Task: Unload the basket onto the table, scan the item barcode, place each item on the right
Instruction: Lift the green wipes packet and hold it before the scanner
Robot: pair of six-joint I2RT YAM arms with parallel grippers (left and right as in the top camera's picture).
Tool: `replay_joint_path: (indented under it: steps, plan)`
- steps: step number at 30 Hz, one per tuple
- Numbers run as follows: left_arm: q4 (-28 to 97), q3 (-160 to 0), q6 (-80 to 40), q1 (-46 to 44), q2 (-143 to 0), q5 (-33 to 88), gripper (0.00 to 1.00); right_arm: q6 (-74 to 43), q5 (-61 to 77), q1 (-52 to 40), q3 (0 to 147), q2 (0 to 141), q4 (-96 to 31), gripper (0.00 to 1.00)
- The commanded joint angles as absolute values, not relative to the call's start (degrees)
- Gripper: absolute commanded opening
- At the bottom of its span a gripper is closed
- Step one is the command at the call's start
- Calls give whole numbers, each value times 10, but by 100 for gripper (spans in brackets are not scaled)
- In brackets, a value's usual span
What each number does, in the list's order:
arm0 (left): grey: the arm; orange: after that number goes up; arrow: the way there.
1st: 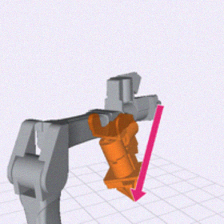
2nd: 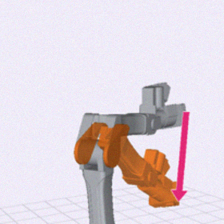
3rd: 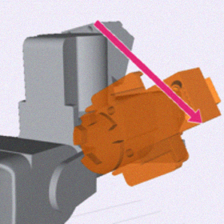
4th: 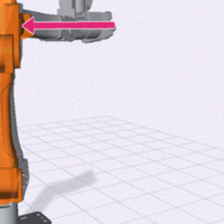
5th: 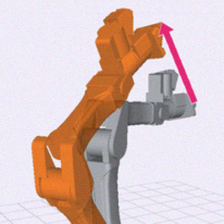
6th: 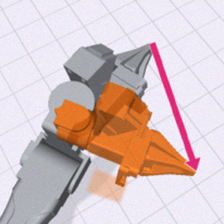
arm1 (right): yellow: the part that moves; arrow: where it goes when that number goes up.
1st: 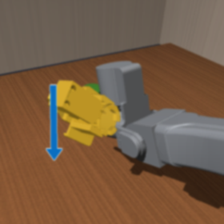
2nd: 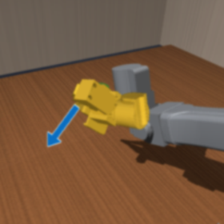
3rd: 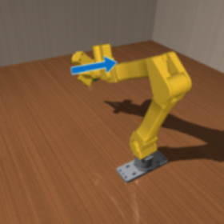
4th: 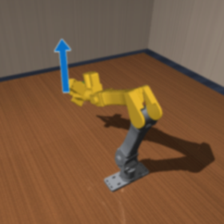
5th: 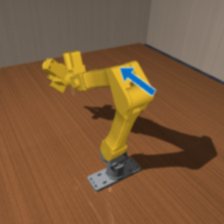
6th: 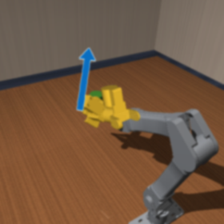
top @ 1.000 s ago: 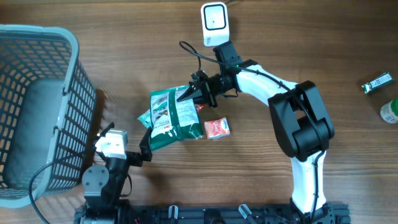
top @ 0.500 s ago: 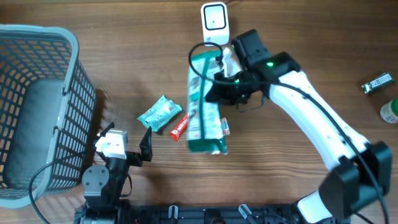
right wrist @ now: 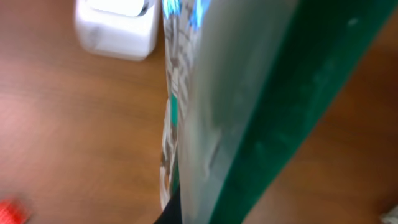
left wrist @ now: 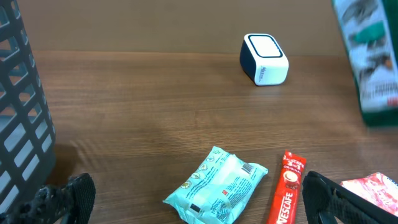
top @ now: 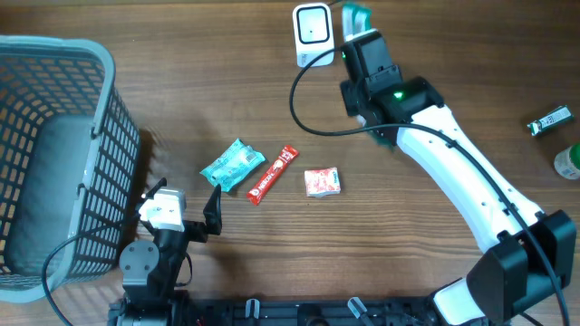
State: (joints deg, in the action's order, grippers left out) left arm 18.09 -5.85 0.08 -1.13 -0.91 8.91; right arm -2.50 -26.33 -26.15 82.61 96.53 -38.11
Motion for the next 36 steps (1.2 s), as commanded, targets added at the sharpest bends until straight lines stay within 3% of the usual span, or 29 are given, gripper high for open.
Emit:
replay_joint_path:
  steps: [1,5,12,14,31,36]
  plan:
    - [181,-56,-5,-13,-8,94,100,63,-468,-262,829,1004,-312,5]
    - [181,-56,-5,-13,-8,94,100,174,-532,-262,829,1058,-183,5]
    - [181,-56,-5,-13,-8,94,100,527,-670,-264,829,1243,192,4]
    - [181,-56,-5,-13,-8,94,100,567,-671,-271,829,1274,229,4]
    - [181,-56,-5,-13,-8,94,100,543,-640,-317,829,1343,248,5]
    - [181,-56,-5,-13,-8,94,100,627,-625,-317,829,1361,248,5]
